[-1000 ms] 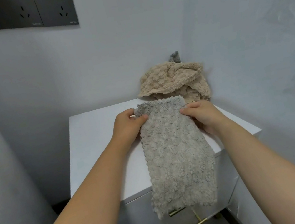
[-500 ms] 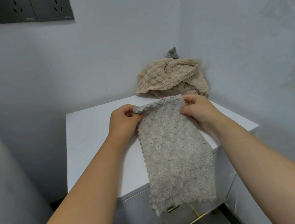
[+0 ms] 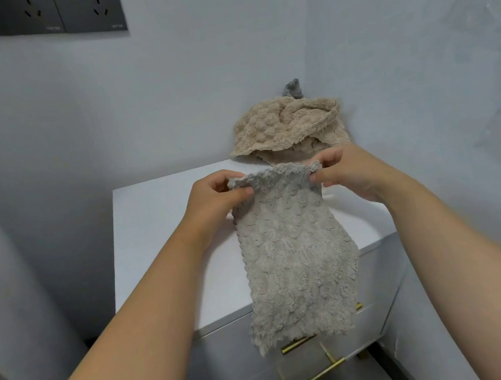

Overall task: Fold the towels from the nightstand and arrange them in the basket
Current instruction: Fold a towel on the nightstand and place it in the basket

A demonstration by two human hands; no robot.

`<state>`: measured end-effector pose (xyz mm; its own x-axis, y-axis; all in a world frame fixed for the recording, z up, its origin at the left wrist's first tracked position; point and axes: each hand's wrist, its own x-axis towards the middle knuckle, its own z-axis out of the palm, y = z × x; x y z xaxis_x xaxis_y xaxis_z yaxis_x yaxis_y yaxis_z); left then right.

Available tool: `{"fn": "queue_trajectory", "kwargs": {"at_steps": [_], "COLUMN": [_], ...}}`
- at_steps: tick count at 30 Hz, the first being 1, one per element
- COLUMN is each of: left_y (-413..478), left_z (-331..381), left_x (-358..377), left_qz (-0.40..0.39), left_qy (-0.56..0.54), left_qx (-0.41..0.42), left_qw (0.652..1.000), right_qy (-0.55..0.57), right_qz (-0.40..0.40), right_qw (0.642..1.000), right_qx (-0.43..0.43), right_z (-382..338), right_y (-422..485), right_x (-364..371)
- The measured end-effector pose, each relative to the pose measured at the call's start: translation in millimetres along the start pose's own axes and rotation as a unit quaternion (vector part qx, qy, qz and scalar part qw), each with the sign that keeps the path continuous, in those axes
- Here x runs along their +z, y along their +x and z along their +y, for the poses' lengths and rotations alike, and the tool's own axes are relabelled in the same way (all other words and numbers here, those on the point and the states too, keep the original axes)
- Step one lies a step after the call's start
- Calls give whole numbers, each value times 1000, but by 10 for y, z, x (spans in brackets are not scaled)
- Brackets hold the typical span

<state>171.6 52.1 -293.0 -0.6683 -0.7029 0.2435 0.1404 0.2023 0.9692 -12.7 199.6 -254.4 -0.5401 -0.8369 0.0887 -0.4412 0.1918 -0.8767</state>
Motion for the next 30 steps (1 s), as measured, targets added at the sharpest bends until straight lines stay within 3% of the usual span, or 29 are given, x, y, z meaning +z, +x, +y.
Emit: {"fn": "queue_trajectory", "kwargs": {"at_steps": [11, 18, 22, 26, 30], "left_y": [-87, -78, -85, -87, -49], "left_z": [58, 14, -6, 21, 49], "left_x": [-155, 3, 76, 86, 45], "left_qz": [-164, -58, -54, -94, -148], "left_qy": [100, 229, 276, 298, 375], "left_qx": [-36, -36, 4, -7, 0], "left_qw": [981, 971, 960, 950, 915], "right_qy": [-194, -188, -206, -258, -172], "right_qz": [-81, -154, -180, -174, -48], "right_qw": [978, 970, 962, 950, 983], "right_qx": [12, 13, 9, 19, -31], "right_z": [-64, -93, -115, -131, -129], "right_y": [-109, -174, -163, -135, -112], "right_x": [-95, -106, -69, -15, 32]}}
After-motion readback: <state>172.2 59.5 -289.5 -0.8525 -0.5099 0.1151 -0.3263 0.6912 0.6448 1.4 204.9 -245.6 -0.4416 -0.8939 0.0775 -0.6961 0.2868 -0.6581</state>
